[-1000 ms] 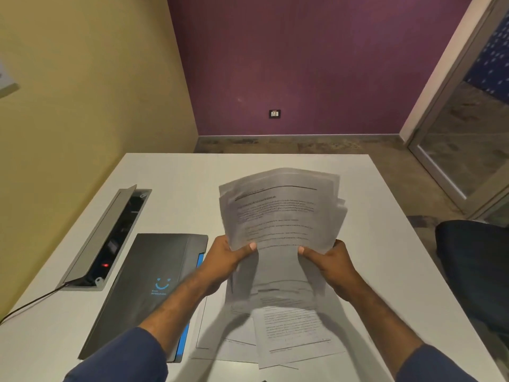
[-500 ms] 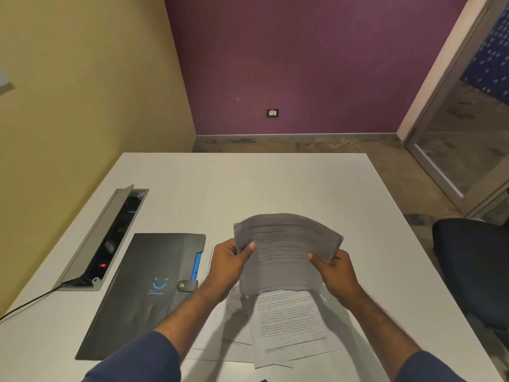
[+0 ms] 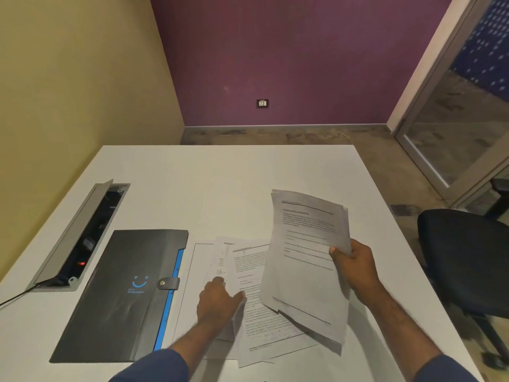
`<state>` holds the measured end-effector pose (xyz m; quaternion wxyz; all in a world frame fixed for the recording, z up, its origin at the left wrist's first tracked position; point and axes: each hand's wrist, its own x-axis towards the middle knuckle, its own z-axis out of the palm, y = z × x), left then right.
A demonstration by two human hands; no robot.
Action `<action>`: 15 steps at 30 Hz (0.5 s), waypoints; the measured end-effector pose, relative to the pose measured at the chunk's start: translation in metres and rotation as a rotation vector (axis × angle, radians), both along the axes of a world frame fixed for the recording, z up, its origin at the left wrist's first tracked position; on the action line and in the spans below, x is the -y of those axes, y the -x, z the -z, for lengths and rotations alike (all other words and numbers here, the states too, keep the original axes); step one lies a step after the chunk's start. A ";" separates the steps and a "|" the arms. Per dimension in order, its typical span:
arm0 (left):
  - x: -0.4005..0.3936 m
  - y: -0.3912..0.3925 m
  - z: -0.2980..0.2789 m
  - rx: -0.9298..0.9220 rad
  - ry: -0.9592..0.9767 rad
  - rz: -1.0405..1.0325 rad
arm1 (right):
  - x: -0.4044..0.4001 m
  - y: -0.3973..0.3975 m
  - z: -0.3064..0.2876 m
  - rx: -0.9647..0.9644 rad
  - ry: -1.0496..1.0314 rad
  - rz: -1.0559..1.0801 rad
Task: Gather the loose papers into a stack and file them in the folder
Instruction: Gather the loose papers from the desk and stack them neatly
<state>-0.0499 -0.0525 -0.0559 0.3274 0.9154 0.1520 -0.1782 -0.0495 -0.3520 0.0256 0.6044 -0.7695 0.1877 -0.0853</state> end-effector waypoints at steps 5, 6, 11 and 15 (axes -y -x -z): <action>0.034 0.010 0.008 -0.081 -0.137 0.020 | 0.017 0.005 0.009 -0.057 -0.056 0.057; 0.040 0.011 0.009 -0.082 -0.138 0.004 | 0.020 0.006 0.010 -0.065 -0.058 0.056; 0.048 0.005 0.012 -0.045 0.035 -0.063 | 0.028 0.003 0.012 -0.097 -0.023 0.063; 0.023 -0.005 0.009 0.024 0.025 -0.112 | 0.033 -0.006 0.010 -0.097 -0.008 0.058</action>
